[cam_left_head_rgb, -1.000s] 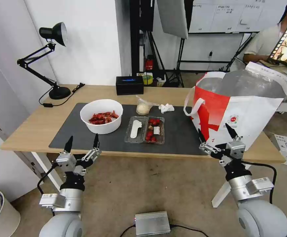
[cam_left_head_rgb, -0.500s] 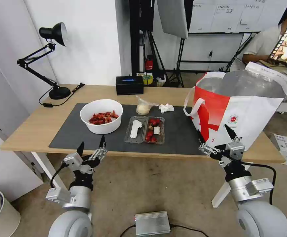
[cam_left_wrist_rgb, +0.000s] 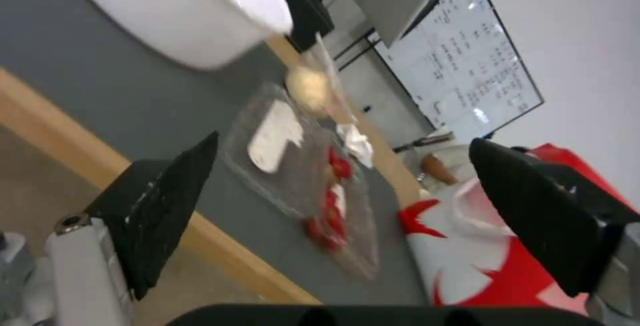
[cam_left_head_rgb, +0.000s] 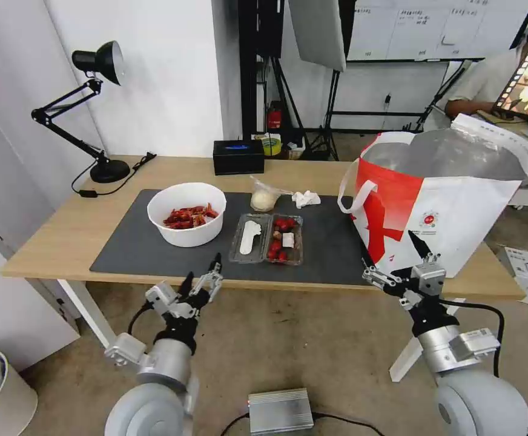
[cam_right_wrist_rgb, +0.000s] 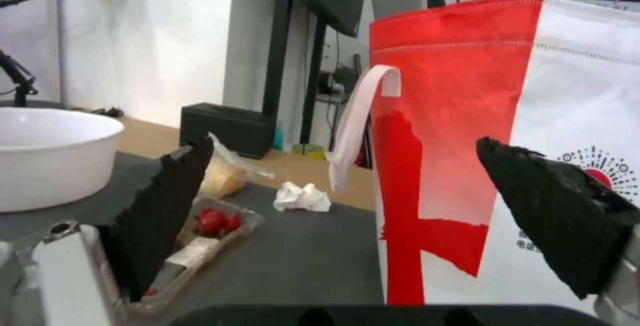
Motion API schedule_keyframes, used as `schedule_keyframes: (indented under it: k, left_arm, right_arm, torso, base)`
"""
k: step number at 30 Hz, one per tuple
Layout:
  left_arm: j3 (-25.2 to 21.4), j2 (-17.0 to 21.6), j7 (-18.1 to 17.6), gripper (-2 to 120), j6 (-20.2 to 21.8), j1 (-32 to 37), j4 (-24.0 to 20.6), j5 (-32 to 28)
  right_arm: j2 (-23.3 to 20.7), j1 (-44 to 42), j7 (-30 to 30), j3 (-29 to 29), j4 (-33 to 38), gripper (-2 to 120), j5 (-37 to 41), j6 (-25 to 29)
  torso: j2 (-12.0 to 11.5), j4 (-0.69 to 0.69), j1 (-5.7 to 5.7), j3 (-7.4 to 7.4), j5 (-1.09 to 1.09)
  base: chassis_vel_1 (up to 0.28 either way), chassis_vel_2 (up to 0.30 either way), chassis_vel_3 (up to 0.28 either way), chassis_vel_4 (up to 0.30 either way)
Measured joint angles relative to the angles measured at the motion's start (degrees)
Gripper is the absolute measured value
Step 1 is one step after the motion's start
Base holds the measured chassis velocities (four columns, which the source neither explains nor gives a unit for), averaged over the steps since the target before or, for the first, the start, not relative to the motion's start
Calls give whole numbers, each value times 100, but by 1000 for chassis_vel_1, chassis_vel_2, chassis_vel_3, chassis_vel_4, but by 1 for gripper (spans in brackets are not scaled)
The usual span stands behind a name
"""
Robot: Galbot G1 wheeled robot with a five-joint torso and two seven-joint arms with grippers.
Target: Pick up the trash from the table and place it into the takeout bag.
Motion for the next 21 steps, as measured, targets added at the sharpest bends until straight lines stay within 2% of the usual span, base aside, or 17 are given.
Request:
schedule_keyframes:
  k: [3, 7, 16, 21]
  left_arm:
    - [157, -30, -221, 100, 2, -71, -17, -726]
    - [225, -15, -379, 100, 3, -138, -12, -1179]
    - [446, -95, -536, 100, -6, -417, 92, -1456]
    - [513, -12, -662, 100, -57, -704, 387, -1673]
  right_arm:
    - [-23, -60, -8, 21, 34, 100, 0, 1]
    - [-60, -64, 14, 31, 61, 100, -1, 2]
    - [-66, -206, 14, 70, 141, 100, -13, 9]
    - [-35, -266, 14, 83, 166, 100, -38, 9]
  torso:
    - [0, 0, 0, 0, 0]
    - [0, 0, 0, 0, 0]
    - [0, -1, 0, 0, 0]
    - [0, -1, 0, 0, -1]
  base:
    - [0, 0, 0, 0]
    - [0, 0, 0, 0]
    - [0, 0, 0, 0]
    - [0, 0, 0, 0]
